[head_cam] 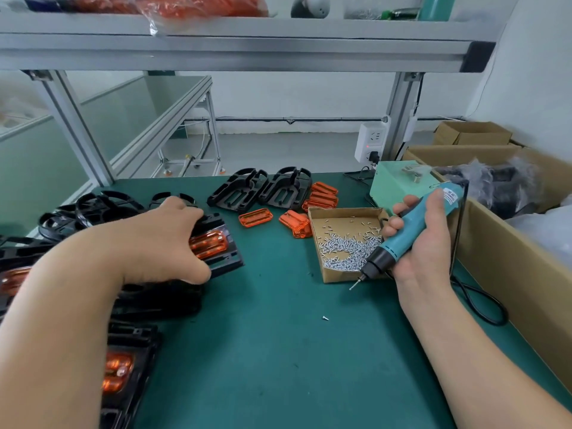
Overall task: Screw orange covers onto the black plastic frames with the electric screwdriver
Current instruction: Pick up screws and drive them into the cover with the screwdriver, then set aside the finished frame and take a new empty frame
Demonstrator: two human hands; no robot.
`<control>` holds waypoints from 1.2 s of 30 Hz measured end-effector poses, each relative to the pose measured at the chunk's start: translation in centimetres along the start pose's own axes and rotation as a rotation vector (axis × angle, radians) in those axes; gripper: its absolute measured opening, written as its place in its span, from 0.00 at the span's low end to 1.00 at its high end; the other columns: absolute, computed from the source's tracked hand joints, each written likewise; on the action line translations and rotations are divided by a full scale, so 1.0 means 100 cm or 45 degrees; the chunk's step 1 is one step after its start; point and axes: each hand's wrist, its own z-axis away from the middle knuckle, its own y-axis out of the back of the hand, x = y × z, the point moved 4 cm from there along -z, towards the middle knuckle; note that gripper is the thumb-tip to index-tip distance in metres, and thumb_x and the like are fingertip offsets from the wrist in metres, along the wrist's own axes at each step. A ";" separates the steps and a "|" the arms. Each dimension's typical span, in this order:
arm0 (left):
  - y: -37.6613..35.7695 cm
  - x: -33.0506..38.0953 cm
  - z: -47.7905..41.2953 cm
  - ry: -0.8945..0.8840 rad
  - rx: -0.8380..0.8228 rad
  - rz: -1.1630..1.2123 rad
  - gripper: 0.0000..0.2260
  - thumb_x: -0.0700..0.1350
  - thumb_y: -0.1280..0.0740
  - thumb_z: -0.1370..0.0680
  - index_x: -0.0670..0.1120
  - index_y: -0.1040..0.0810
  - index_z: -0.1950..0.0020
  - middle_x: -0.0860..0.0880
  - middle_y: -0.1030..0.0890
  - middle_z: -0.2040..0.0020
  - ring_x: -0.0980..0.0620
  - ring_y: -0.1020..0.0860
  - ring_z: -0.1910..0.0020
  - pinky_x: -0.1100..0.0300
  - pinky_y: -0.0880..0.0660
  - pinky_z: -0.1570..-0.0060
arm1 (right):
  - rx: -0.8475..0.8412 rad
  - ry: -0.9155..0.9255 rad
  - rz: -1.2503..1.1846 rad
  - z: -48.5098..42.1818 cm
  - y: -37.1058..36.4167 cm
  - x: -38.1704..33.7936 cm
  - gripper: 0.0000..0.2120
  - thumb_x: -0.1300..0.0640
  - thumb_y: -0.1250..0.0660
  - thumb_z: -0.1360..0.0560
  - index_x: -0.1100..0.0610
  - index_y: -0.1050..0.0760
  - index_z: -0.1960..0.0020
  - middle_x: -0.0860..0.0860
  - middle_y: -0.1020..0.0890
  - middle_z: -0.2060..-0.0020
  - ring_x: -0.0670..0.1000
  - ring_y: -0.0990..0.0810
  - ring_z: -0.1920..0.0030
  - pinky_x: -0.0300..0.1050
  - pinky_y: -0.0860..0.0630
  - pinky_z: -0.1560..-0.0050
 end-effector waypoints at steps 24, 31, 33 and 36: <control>-0.016 -0.079 -0.024 0.033 -0.144 0.086 0.63 0.70 0.22 0.47 0.64 0.49 0.17 0.61 0.38 0.24 0.54 0.35 0.26 0.52 0.33 0.26 | 0.009 -0.017 -0.004 0.002 -0.003 -0.001 0.19 0.39 0.34 0.17 0.56 0.22 0.46 0.51 0.19 0.62 0.47 0.25 0.70 0.40 0.24 0.69; -0.012 -0.063 -0.017 -0.057 -0.096 0.056 0.60 0.80 0.31 0.42 0.62 0.49 0.16 0.60 0.43 0.18 0.54 0.41 0.19 0.51 0.41 0.20 | 0.005 -0.025 0.004 0.003 -0.003 -0.002 0.19 0.38 0.34 0.17 0.55 0.22 0.47 0.51 0.19 0.61 0.47 0.25 0.69 0.40 0.24 0.69; -0.002 -0.048 -0.016 -0.084 -0.031 0.110 0.53 0.79 0.32 0.36 0.61 0.45 0.16 0.59 0.41 0.18 0.55 0.33 0.23 0.54 0.39 0.23 | -0.002 -0.022 0.010 0.003 -0.003 -0.003 0.19 0.38 0.34 0.17 0.56 0.23 0.47 0.51 0.19 0.61 0.47 0.25 0.69 0.40 0.24 0.69; 0.015 -0.020 -0.033 -0.101 0.143 0.101 0.37 0.69 0.32 0.24 0.54 0.34 0.19 0.55 0.30 0.21 0.55 0.21 0.36 0.54 0.31 0.29 | -0.002 -0.023 0.030 0.004 -0.002 -0.002 0.20 0.38 0.33 0.18 0.55 0.22 0.46 0.52 0.19 0.60 0.48 0.25 0.68 0.40 0.23 0.68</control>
